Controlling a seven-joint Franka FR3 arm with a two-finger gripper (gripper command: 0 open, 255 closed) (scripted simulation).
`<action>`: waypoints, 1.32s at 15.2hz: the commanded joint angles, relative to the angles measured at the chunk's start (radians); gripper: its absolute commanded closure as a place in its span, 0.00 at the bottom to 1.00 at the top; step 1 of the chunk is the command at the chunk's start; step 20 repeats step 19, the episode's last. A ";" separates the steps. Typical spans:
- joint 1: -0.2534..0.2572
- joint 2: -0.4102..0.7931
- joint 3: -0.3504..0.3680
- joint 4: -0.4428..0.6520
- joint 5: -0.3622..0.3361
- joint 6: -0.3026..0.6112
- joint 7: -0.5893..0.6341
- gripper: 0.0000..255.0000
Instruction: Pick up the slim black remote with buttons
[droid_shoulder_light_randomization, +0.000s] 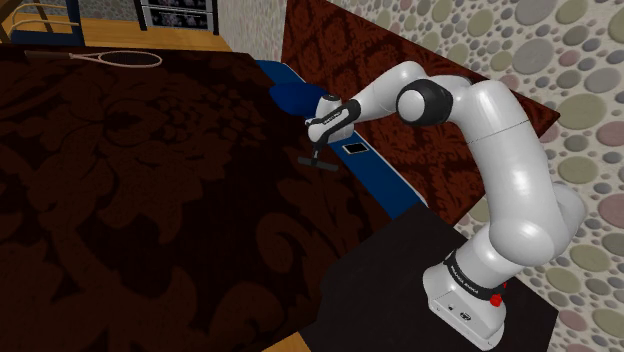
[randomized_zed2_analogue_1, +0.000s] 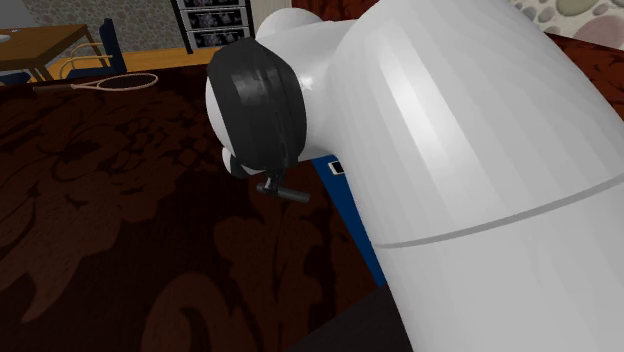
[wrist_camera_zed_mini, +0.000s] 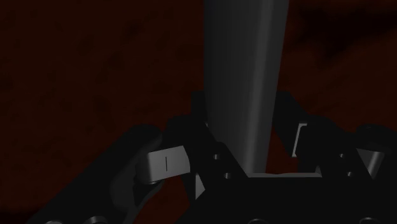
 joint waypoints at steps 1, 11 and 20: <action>0.000 0.002 0.000 0.000 0.000 0.001 0.000 1.00; 0.001 -0.103 -0.002 -0.054 -0.002 -0.049 -0.004 1.00; 0.003 -0.171 -0.004 -0.082 -0.003 -0.089 -0.005 1.00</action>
